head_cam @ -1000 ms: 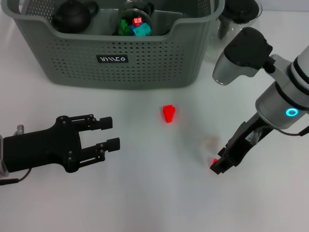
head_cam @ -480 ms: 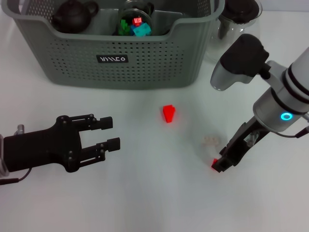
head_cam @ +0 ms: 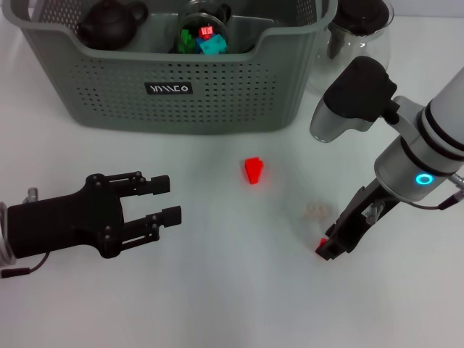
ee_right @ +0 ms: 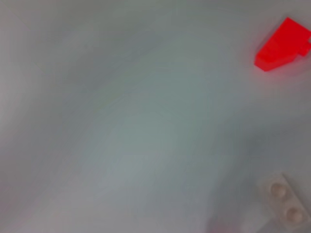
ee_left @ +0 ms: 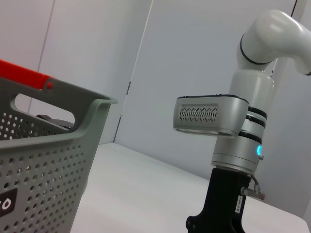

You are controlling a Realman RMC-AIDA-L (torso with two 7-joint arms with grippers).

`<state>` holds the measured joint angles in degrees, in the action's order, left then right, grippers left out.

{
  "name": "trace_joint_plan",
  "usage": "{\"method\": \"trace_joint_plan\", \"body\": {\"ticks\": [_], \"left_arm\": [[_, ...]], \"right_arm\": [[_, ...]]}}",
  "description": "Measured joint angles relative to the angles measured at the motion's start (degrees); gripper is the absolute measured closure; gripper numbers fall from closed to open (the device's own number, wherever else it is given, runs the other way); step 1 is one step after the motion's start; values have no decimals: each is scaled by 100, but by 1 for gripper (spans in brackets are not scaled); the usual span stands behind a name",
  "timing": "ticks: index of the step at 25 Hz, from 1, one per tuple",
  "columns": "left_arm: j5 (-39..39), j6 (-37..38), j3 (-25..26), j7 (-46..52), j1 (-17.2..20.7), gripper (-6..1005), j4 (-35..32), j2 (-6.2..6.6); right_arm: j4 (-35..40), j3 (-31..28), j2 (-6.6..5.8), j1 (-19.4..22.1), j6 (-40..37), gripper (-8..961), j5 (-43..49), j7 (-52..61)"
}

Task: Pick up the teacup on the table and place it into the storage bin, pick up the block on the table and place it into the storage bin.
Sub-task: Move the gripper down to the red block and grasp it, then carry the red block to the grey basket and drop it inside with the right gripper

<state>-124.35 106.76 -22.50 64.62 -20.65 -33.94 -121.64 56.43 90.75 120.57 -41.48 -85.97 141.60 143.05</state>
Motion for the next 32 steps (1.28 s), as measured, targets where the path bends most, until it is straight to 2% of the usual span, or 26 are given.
{"method": "trace_joint_plan", "body": {"ticks": [9, 14, 15, 19, 24, 28, 29, 30, 32], "left_arm": [[8, 0, 0, -6, 0, 460, 2, 0], [7, 1, 0, -9, 16, 460, 2, 0], [6, 2, 0, -9, 18, 460, 2, 0], [1, 5, 1, 7, 18, 460, 2, 0], [-2, -27, 1, 7, 1, 460, 2, 0], [0, -56, 0, 9, -11, 460, 4, 0], [3, -60, 1, 7, -12, 460, 8, 0], [3, -60, 1, 7, -12, 460, 8, 0], [6, -72, 0, 4, -19, 460, 15, 0]], "right_arm": [[-110, 135, 11, -27, -33, 644, -86, 20], [172, -7, -27, 61, -195, 771, -243, 42], [303, -96, -33, 102, -283, 796, -262, 32], [1220, -731, -41, 329, -941, 796, -438, -101], [2600, -2039, -42, 517, -1509, 797, -1463, -470], [2969, -2550, -42, 397, -1117, 797, -2041, -558], [2913, -2518, -40, 213, -684, 797, -2083, -560], [2913, -2518, -40, 213, -684, 797, -2083, -560], [2746, -2362, -36, -27, -153, 797, -2024, -518]]}}
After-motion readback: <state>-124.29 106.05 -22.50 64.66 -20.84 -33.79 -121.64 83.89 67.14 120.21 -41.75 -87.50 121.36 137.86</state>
